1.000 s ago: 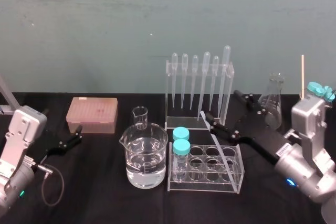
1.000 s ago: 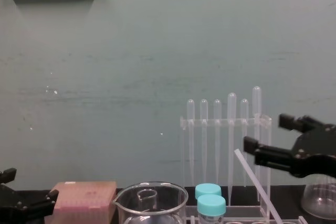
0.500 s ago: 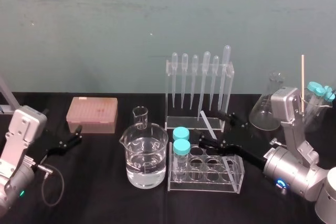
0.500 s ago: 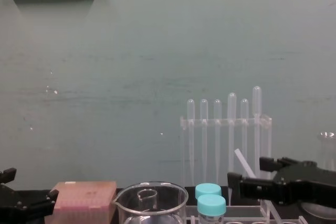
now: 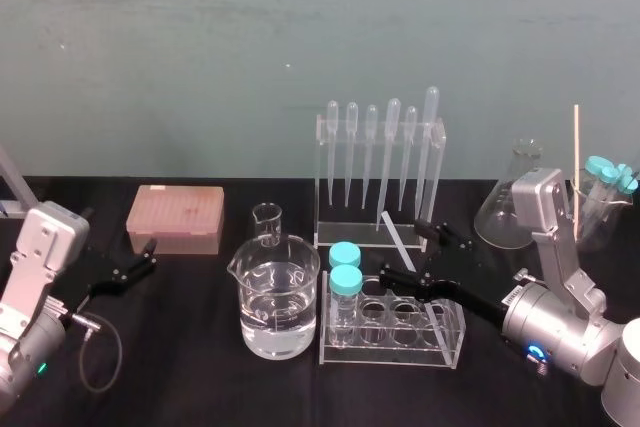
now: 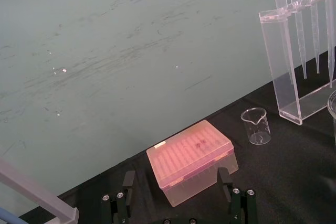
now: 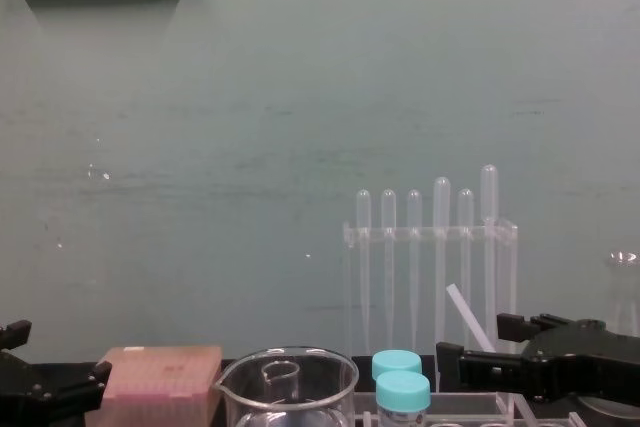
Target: Pick up the stirring rod with one hand, then place it down.
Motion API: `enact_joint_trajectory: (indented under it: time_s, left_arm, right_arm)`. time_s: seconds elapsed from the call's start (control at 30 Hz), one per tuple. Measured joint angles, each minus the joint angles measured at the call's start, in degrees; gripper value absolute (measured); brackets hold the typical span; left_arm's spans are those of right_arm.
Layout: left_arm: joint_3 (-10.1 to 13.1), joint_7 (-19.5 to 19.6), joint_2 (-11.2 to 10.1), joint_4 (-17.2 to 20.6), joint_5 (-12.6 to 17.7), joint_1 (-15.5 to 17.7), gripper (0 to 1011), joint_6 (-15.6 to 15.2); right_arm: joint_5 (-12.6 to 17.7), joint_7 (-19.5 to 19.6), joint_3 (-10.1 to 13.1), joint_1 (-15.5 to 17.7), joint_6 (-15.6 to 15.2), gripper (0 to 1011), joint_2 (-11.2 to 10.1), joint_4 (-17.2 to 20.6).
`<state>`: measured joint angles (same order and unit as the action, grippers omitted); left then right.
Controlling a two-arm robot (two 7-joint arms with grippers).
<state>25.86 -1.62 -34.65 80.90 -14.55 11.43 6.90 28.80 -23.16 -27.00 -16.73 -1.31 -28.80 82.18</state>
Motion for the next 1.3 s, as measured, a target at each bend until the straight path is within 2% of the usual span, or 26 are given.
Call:
enact_joint_trajectory:
  time_s: [0.3, 0.67, 0.93, 1.03, 1.07, 1.13, 1.17, 1.3]
  left_arm:
    - [0.0, 0.0, 0.0, 0.0, 0.0, 0.0, 1000, 0.0]
    - [0.0, 0.0, 0.0, 0.0, 0.0, 0.0, 1000, 0.0]
    - [0.0, 0.0, 0.0, 0.0, 0.0, 0.0, 1000, 0.0]
    - [0.0, 0.0, 0.0, 0.0, 0.0, 0.0, 1000, 0.0]
    - [0.0, 0.0, 0.0, 0.0, 0.0, 0.0, 1000, 0.0]
    - [0.0, 0.0, 0.0, 0.0, 0.0, 0.0, 1000, 0.0]
    - [0.0, 0.0, 0.0, 0.0, 0.0, 0.0, 1000, 0.0]
    - [0.0, 0.0, 0.0, 0.0, 0.0, 0.0, 1000, 0.0]
  right_arm:
    - [0.01, -0.03, -0.03, -0.04, 0.17, 979, -0.03, -0.03]
    - [0.06, -0.05, -0.09, -0.05, 0.25, 690, -0.07, -0.03]
    - [0.06, -0.04, -0.09, -0.05, 0.28, 400, -0.07, -0.04]
    - [0.06, -0.04, -0.09, -0.05, 0.3, 341, -0.07, -0.04]
    - [0.06, -0.04, -0.09, -0.05, 0.3, 279, -0.07, -0.04]
    - [0.06, -0.04, -0.09, -0.06, 0.31, 244, -0.07, -0.03]
    - [0.06, -0.04, -0.09, -0.05, 0.32, 189, -0.07, -0.03]
    - [0.06, -0.03, -0.09, -0.05, 0.32, 80, -0.07, -0.03]
